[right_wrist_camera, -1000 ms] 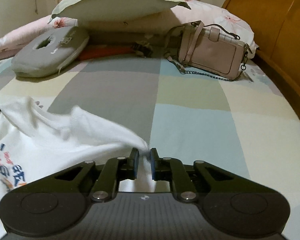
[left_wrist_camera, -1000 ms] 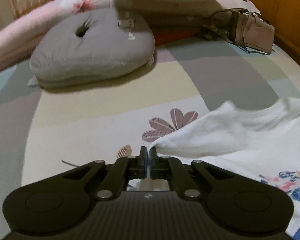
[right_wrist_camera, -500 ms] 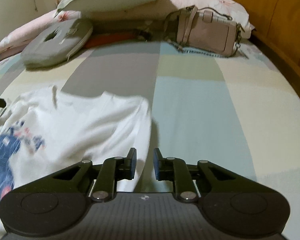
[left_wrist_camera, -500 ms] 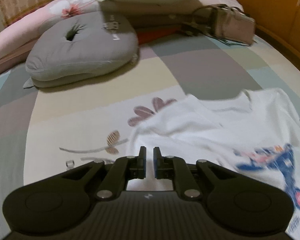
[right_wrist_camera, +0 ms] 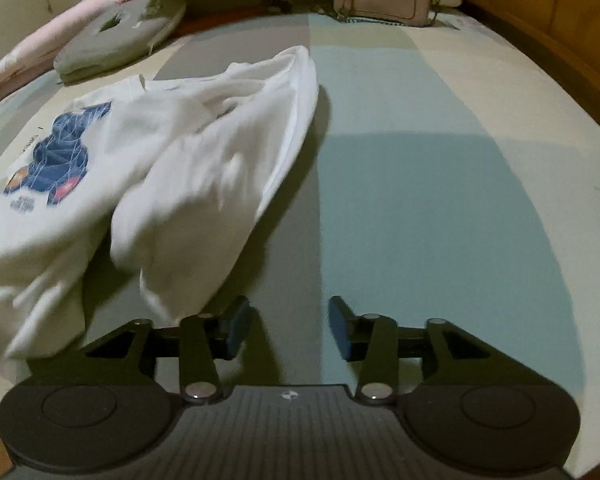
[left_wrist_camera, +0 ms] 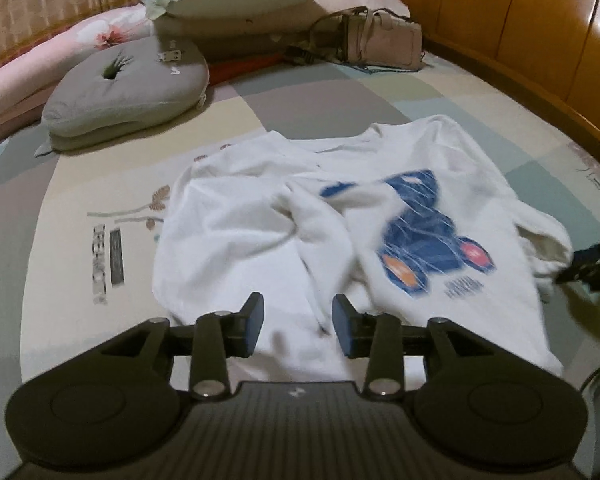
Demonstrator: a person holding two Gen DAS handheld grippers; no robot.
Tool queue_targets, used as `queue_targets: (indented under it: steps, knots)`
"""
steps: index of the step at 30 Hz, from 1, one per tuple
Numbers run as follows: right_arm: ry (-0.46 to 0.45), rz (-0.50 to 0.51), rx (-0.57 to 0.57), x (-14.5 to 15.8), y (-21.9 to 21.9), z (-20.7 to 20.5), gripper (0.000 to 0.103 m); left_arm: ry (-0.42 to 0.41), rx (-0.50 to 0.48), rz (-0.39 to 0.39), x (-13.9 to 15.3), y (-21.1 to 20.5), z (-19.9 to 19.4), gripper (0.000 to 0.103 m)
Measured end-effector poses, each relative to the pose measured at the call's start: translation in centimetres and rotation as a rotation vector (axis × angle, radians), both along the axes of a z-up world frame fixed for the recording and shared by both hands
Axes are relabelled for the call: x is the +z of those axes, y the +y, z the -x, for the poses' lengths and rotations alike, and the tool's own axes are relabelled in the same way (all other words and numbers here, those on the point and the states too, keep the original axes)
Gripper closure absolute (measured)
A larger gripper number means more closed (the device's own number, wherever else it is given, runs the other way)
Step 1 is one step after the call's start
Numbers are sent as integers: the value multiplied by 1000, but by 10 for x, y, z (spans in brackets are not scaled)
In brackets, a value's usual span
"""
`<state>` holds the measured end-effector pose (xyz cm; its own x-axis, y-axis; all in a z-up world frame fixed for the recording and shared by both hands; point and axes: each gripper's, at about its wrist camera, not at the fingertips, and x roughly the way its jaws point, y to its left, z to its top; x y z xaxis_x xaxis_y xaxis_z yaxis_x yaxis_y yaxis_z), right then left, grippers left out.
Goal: Fold clothes
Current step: 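Pull back both open grippers from the spread sweatshirt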
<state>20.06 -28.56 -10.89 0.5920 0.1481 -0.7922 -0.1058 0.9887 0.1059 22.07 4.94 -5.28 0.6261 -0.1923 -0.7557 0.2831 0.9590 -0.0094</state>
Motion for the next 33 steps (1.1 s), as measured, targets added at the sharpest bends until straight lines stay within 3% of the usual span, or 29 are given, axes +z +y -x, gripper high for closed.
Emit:
queue_targets:
  steps: [4,7,16,19,24,28,33]
  knots:
    - [-26,-6,-14,-7,11,14,15,16,49,58,-5,-2,24,63]
    - [-29,26,-7,-12,22,17,0,32,85,107,-8,-1,38,63]
    - [-8,50,-2,-13,30,18,0,101,69,236,-21,-20,70,63]
    - [-10,8,-9,-8,30,30,0,122,56,256,-26,-27,74,63]
    - [-22,-91,13,0,32,50,0,106,9,227,-28,-43,78,63]
    - [-39,-108,39,9,42,62,0,74,-16,188,-27,-55,79,64]
    - [-63,-80,74,18,55,70,0,44,6,123,-36,-63,75,74]
